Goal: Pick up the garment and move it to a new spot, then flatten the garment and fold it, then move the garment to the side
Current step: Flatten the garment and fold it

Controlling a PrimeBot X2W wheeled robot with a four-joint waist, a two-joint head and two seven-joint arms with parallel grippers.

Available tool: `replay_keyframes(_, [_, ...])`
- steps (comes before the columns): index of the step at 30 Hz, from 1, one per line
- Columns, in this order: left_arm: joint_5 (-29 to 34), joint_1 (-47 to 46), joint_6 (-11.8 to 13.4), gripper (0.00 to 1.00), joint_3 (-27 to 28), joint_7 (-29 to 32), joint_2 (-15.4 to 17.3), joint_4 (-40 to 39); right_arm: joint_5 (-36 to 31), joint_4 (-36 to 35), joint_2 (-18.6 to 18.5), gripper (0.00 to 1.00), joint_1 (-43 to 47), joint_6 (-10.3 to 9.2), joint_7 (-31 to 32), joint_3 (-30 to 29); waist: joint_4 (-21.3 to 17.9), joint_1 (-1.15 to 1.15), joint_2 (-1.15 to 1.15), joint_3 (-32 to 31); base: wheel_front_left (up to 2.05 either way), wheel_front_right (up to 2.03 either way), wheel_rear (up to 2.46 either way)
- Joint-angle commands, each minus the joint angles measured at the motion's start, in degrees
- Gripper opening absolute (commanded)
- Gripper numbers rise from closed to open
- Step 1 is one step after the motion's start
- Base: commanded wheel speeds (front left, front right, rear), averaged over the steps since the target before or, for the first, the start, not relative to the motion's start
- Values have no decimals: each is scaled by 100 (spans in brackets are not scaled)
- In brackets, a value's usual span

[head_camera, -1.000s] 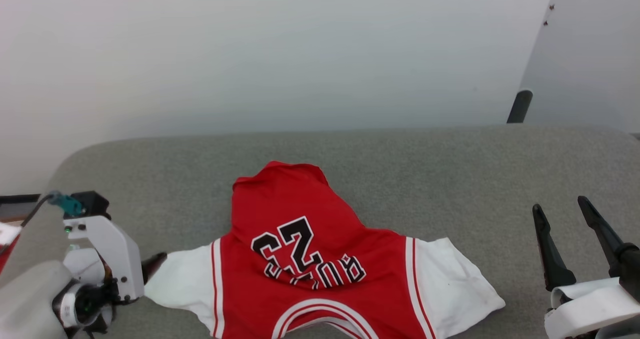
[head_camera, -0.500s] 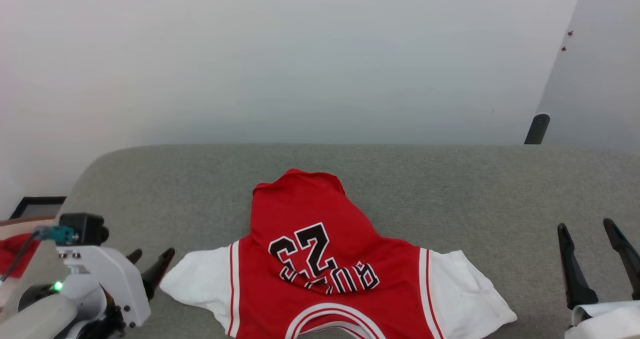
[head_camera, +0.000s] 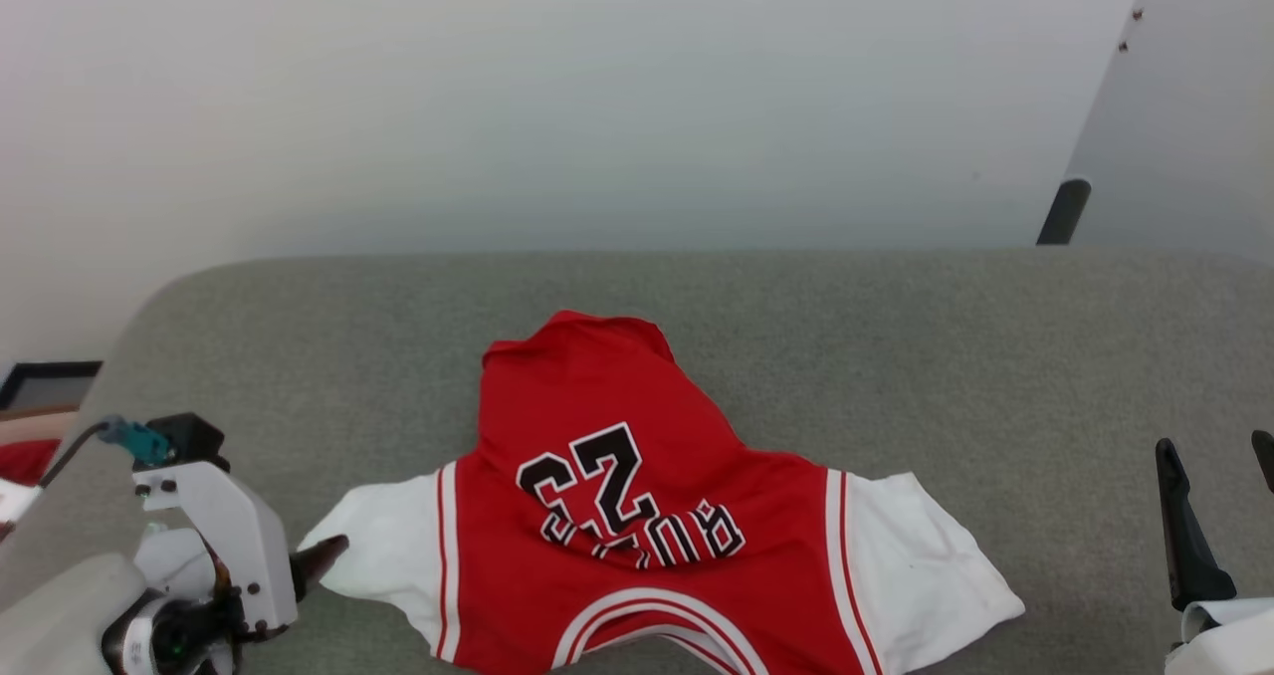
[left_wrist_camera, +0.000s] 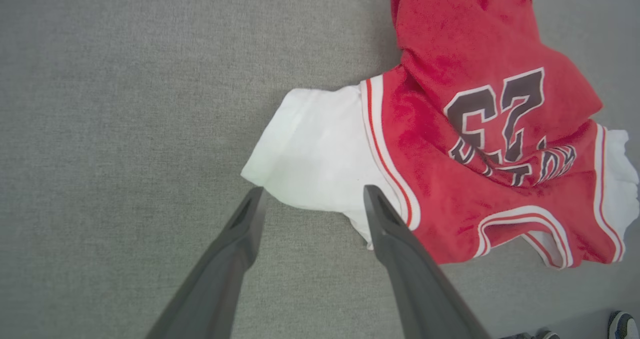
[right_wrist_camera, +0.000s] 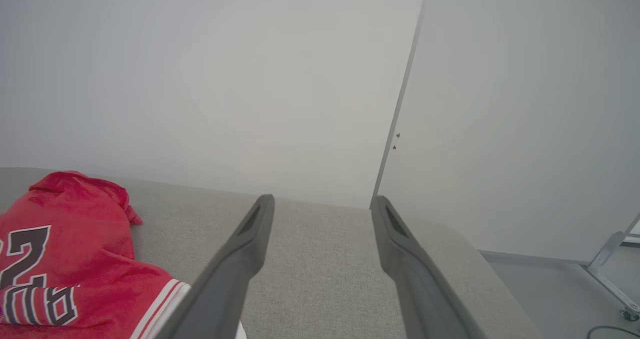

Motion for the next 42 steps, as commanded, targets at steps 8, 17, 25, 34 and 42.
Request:
replay_keyframes(8, [38, -341, -113, 100, -178, 605, -317, 1013, 40, -85, -137, 100, -195, -6, 85, 133, -325, 0, 0, 445, 0, 0, 0])
replay_keyframes(17, [161, -603, -361, 100, -283, 800, -663, 1924, 45, -159, -203, 100, -336, -6, 86, 166, -430, 0, 0, 769, 0, 0, 0])
replay_keyframes(25, [355, -731, -493, 100, -496, 1015, -971, 2699, -6, -176, -209, 100, -482, -6, 120, 255, -463, 0, 0, 972, 0, 0, 0])
replay_keyframes(34, [93, -710, -847, 0, -397, 1181, -1411, 3249, 53, -166, -287, 100, -589, -6, 243, 339, -448, 0, 0, 1090, 0, 0, 0])
replay_keyframes(42, [150, -924, -1073, 0, -378, 1166, -1673, 3578, 608, 188, -511, 100, -563, -6, 1122, 707, -332, 0, 0, 1145, 0, 0, 0])
